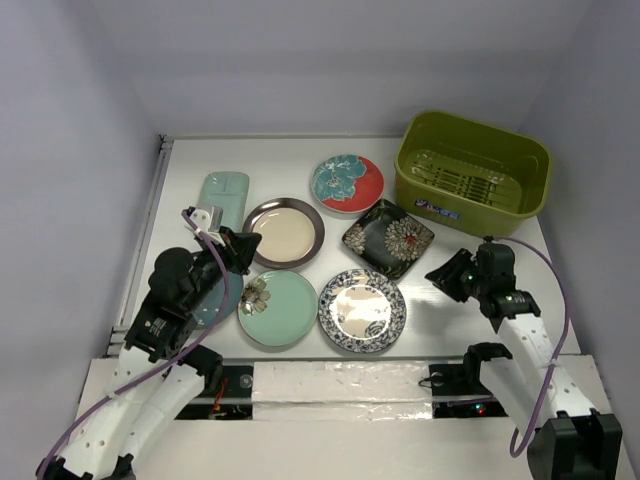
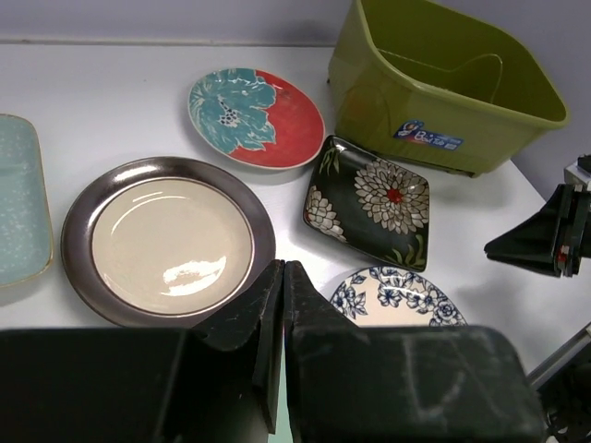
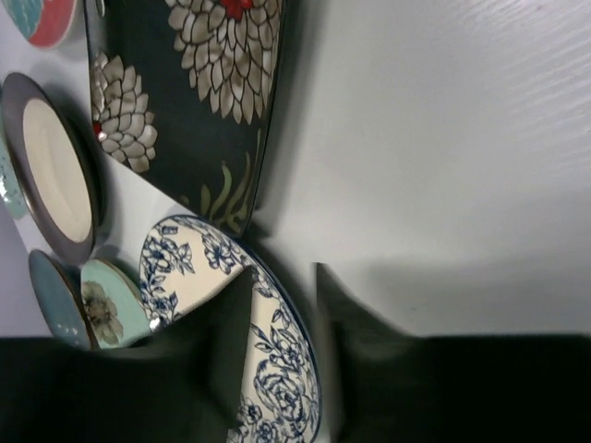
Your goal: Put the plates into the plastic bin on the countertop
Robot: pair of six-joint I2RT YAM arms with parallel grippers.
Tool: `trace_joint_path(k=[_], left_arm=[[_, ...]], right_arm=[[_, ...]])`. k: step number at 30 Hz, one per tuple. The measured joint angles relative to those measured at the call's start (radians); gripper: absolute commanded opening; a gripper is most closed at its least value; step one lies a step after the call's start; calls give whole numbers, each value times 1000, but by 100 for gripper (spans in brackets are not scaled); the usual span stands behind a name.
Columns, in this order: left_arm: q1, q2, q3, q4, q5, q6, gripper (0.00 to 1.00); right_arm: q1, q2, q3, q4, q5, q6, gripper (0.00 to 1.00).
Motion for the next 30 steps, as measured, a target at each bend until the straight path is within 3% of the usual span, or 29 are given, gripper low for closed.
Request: trace_joint_path(k=[3,7,16,30], left_arm=[[0,4,0,0,-7,0,0],[0,5,0,0,-13,0,1],[0,5,0,0,-12,1,24],[0,-15,0,-1,-15,2,28]], right_arm=[[0,21,-5,0,-40,-20,56],[7,84,-16,26,-80,-26,61],[8,178,-24,240,-58,82,58],[79,469,-63,525,32,233,54]])
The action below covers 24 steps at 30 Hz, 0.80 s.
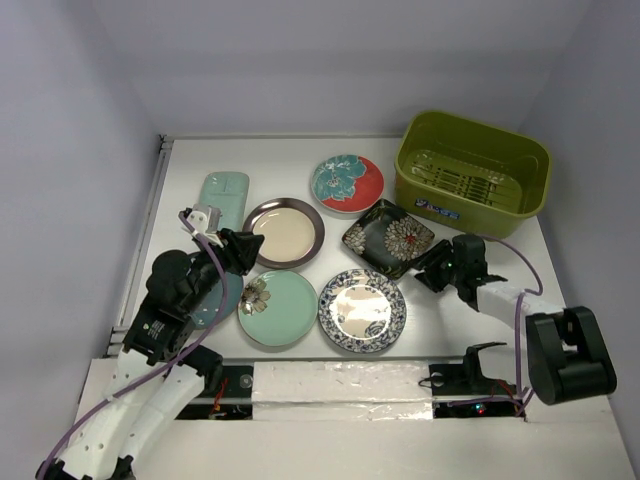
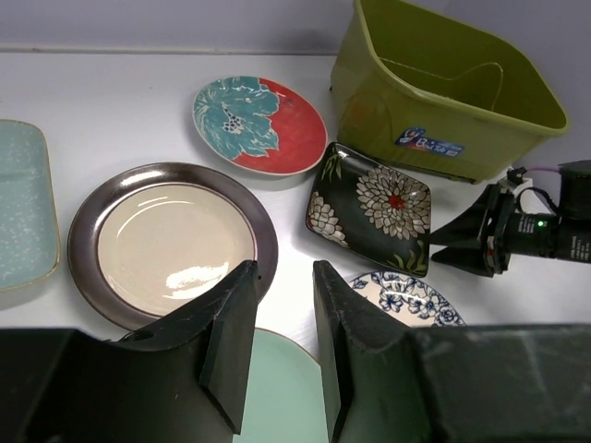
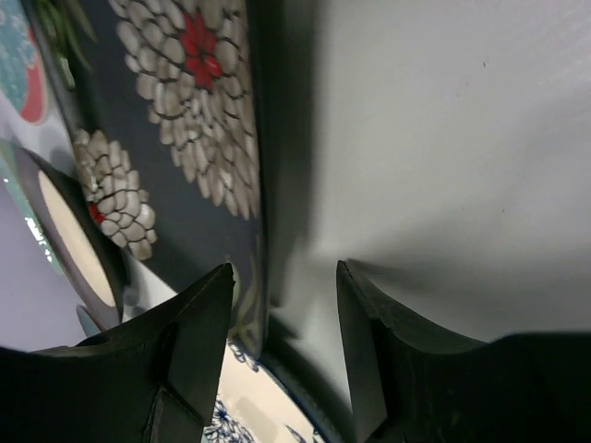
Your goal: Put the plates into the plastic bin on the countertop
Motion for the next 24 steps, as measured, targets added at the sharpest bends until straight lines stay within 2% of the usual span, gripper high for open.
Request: trace_joint_path(k=[6,17,24], left_arm=[[-8,-1,2,0,-3,2,28],[-8,-1,2,0,-13,7,28],[-8,-1,2,0,-18,10,28]], right_arm=[[23,88,-7,111,23,50,47],[47,158,-21,240,72,125,42],[59,210,-21,308,88,173,30]])
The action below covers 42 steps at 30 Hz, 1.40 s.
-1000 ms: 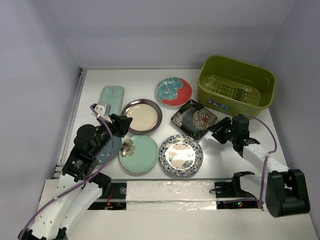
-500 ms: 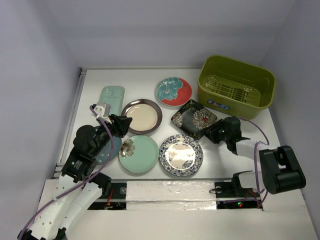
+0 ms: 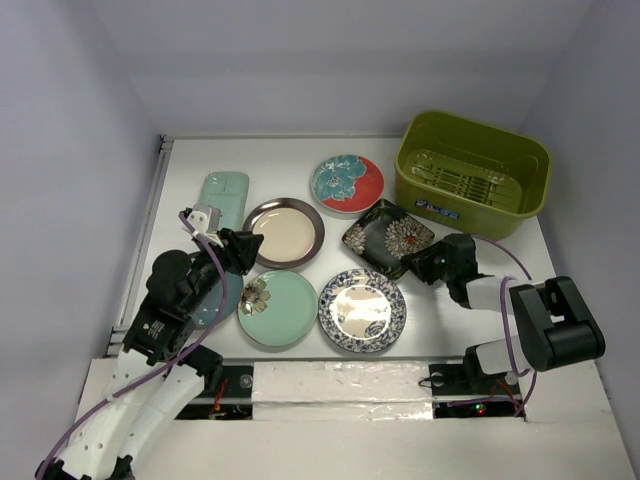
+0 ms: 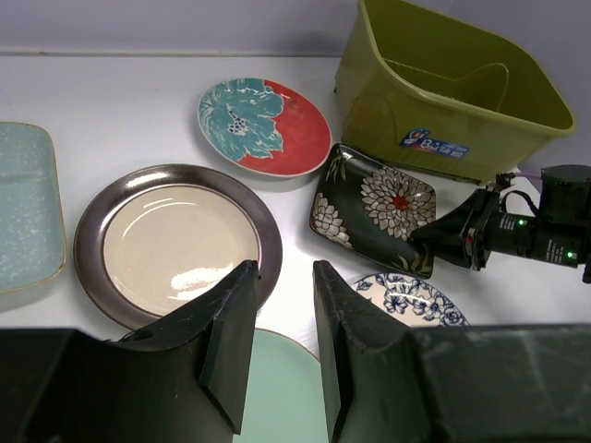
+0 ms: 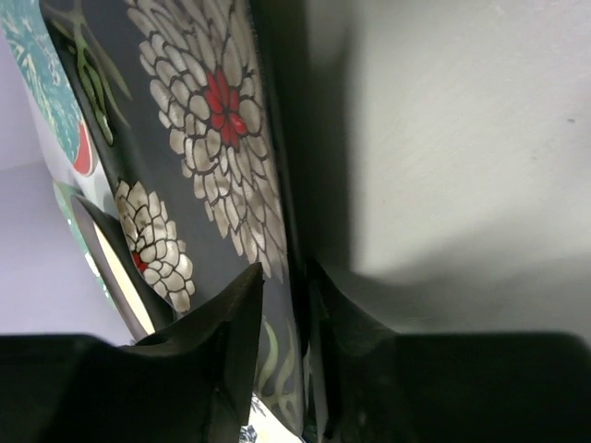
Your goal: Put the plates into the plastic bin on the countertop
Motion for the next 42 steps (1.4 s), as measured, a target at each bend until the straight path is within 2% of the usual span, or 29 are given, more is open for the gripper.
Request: trace_joint_path(k=[2,6,8,13,20,27,30,33,38,42], left_arm=[[0,0,0,0,0,0,27],[0,0,0,0,0,0,28],[0,0,0,0,0,1,28],[0,0,0,0,0,4,28],[0,-1,0,0,0,6,28],[0,-14,0,1,0,7,28],[0,-18,0,1,0,7,28],[0,-19,0,1,0,7,28],[0,-26,0,0,-1,7,27],[0,-39,0,0,-2,7,28]], right_arm=[[0,0,-3,1,6,8,26],[0,0,-17,14,13,21,6],[2,-10,-27,39,11,33,1],[8,-122,-55,-14,38,43,0],[11,-371,-59,-265,48,37,0],[25,-576,14,-499,21,17,0],[46,-619,88,-585,-28,-6,0],[78,-578,210,-662,-101,-58,0],[103,-470,509,-774,-152,-224,0],[38,-341,785,-786,-179,-361,0]])
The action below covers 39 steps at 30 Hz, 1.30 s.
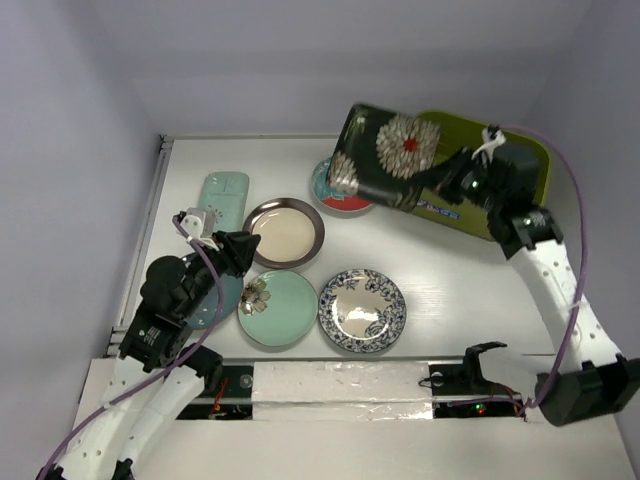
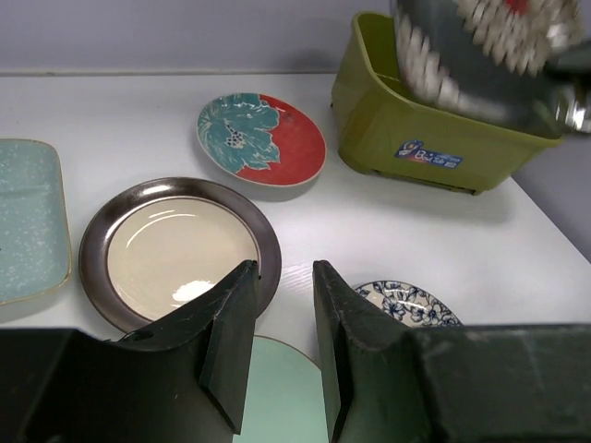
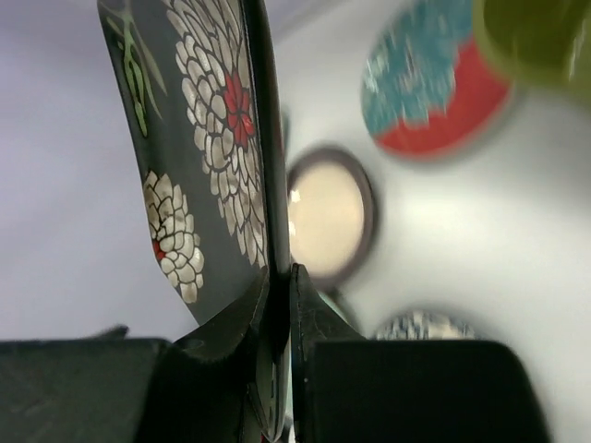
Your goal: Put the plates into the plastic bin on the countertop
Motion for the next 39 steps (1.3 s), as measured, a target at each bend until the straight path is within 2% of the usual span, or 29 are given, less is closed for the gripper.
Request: trace_joint_path(k=[6,13,17,29,39], left_arm=[[0,-24,0,-5,-7,0,28],[-16,-39,0,-7,-21,0,28],[-19,-39,0,-7,-24,0,28],[-30,-39,0,-8,-29,0,28],[-30,-39,0,-8,-29,0,28]], right_arm=[[-212,189,252,37,-56,-124,0],[-469,365,295,36,-85,-167,0],[-557,486,328,6,-95,-193,0],[-586,735,463,-83,-132,-311,0],[-597,909,476,-124,-105,-374,0]])
